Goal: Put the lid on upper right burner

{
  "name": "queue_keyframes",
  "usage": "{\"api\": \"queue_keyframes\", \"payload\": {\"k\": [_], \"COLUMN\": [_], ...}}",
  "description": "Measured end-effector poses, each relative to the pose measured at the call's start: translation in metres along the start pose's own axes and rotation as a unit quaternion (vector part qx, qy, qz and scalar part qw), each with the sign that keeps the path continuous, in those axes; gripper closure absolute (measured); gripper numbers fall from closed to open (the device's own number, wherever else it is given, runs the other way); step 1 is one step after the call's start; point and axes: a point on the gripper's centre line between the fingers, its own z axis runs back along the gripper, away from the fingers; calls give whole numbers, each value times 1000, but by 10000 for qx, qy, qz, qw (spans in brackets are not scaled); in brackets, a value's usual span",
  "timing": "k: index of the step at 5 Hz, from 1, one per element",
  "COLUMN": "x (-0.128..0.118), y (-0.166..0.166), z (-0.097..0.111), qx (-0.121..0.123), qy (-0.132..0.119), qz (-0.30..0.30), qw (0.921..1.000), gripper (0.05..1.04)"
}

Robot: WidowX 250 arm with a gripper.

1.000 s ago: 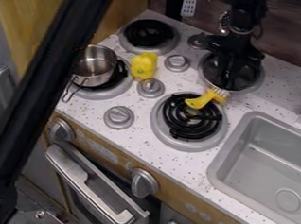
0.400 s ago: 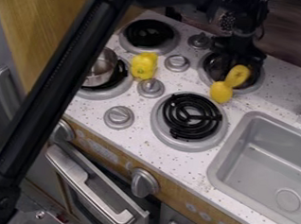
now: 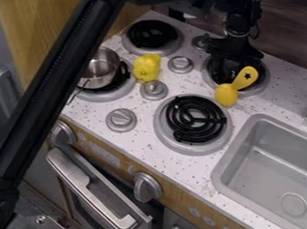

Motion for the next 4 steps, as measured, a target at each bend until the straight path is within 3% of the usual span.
{"api": "queue_keyframes", "payload": {"k": [1, 2, 3, 4], "x": [-20, -32, -49, -73], "y": [8, 14, 20, 27], "z": [10, 45, 73, 88], "qx": [76, 15, -119, -173], "qy": [73, -163, -197, -118], "qz": [-14, 119, 247, 253], "qw": [9999, 9998, 9994, 9995], "gripper": [80, 84, 84, 84]}}
